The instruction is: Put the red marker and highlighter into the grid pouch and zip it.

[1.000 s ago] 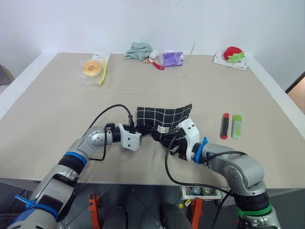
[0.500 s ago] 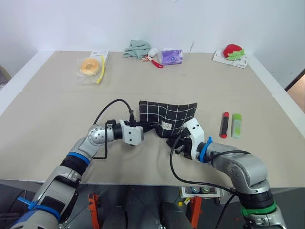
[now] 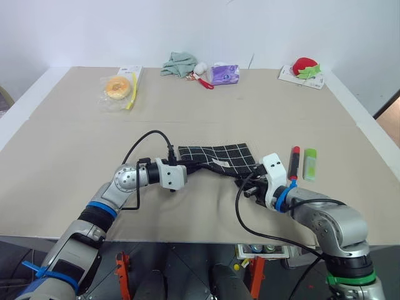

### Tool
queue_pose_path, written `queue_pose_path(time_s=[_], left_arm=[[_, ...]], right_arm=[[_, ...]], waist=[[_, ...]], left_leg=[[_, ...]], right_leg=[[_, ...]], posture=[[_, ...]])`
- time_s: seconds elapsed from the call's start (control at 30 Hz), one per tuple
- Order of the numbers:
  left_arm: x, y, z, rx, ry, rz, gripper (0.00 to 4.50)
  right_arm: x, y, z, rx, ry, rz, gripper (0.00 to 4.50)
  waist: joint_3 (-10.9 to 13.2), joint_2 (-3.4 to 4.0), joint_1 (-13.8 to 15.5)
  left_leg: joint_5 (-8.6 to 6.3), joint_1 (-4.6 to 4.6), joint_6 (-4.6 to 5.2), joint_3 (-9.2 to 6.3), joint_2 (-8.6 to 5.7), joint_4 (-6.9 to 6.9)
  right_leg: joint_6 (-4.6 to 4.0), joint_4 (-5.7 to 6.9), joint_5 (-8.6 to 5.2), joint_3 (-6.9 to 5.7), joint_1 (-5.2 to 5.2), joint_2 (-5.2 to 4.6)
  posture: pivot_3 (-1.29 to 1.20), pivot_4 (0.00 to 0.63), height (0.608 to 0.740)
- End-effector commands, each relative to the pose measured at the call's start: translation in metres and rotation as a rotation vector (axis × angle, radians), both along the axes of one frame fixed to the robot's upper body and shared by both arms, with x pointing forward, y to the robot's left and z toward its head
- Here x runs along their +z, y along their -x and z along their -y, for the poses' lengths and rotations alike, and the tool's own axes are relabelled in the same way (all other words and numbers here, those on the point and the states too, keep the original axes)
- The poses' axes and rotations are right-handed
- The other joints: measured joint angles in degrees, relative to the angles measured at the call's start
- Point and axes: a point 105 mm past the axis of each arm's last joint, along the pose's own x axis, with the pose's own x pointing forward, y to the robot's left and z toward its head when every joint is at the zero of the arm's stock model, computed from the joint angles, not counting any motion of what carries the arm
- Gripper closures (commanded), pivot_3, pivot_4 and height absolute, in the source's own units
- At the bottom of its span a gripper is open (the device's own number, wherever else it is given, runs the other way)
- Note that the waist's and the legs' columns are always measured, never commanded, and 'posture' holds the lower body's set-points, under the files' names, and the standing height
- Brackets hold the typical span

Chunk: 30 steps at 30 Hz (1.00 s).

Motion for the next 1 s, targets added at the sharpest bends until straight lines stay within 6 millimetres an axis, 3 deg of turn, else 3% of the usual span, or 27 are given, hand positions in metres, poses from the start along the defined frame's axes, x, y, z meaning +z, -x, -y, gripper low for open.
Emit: queue_pose_path(time_s=[0.03,0.07,0.2,0.43,0.67,0.8,1.0], left_arm=[[0.016,0.001,0.003,-0.007,0.063,0.037,4.50],[0.017,0.001,0.003,-0.007,0.063,0.036,4.50],[0.022,0.000,0.006,-0.003,0.105,0.024,4.50],[0.021,0.002,0.006,0.002,0.109,0.015,4.50],[0.021,0.002,0.006,0.004,0.109,0.013,4.50],[0.010,0.004,0.000,0.007,0.056,0.002,4.50],[-0.002,0.004,-0.005,0.002,-0.031,0.001,4.50]], right_arm=[[0.011,0.006,-0.018,0.078,-0.008,0.043,4.47],[0.011,0.006,-0.018,0.078,-0.008,0.044,4.47],[0.022,0.007,-0.061,0.169,-0.096,0.077,4.47],[0.035,0.001,-0.083,0.198,-0.141,0.104,4.47],[0.036,0.001,-0.083,0.197,-0.141,0.103,4.47],[0.046,-0.007,-0.068,0.171,-0.112,0.178,4.47],[0.038,-0.008,-0.036,0.136,0.026,0.167,4.47]], waist=[[0.0,0.00,0.0],[0.0,0.00,0.0],[0.0,-0.01,-0.2],[0.0,0.00,0.0],[0.0,0.00,0.0],[0.0,0.01,0.0],[0.0,0.01,0.0]], left_leg=[[0.00,0.00,0.00,0.00,0.00,0.00],[0.00,0.00,0.00,0.00,0.00,0.00],[0.00,0.00,0.00,0.00,0.02,0.00],[0.01,-0.05,0.00,-0.02,0.06,0.01],[0.00,-0.07,0.00,-0.04,0.06,0.01],[0.00,-0.06,0.00,-0.03,0.06,0.01],[0.00,-0.07,0.00,-0.03,0.03,0.01]], right_leg=[[0.00,0.00,0.00,0.00,0.00,0.00],[0.00,0.00,0.00,0.00,0.00,0.00],[-0.01,0.00,0.01,0.00,-0.01,0.02],[-0.06,0.02,0.04,0.00,-0.07,0.07],[-0.06,0.03,0.02,-0.03,-0.09,0.06],[-0.07,0.03,0.03,-0.02,-0.09,0.07],[-0.06,0.02,0.03,-0.02,-0.08,0.04]], posture=[[0.00,0.150,0.739],[0.00,0.150,0.739],[0.00,0.150,0.739],[0.00,0.150,0.739],[0.00,0.150,0.739],[0.00,0.150,0.739],[0.00,0.150,0.739]])
